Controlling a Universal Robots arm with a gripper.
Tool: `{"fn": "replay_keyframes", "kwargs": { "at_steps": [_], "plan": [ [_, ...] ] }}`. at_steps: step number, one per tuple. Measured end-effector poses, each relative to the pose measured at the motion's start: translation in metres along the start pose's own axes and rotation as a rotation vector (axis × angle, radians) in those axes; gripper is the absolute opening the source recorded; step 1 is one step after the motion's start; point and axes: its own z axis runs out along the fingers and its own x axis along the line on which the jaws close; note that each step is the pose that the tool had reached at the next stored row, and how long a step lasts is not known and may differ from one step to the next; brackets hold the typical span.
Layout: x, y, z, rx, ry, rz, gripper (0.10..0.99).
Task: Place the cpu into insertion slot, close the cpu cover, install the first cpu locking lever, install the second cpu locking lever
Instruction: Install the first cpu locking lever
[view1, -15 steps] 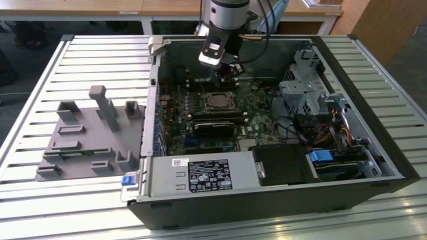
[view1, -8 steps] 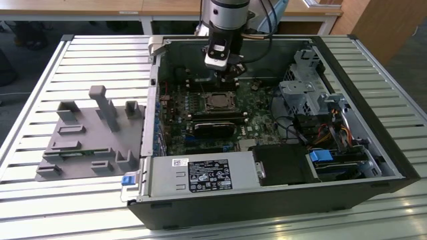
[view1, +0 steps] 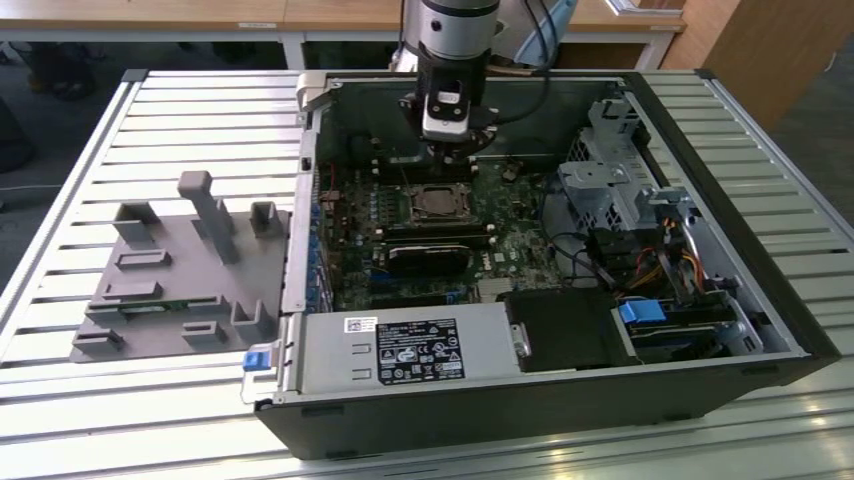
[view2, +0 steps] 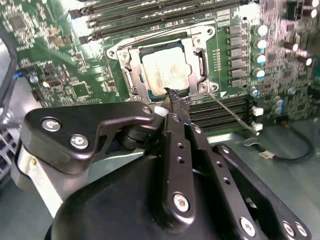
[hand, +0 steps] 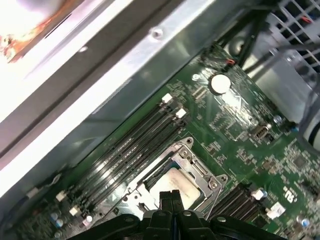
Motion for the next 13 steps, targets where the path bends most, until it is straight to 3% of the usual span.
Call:
{"fn": "replay_keyframes", "kwargs": {
  "at_steps": [13],
  "plan": [
    [0.0,0.0,0.0,0.002,0.0038,-0.235,0.106]
  ]
}}
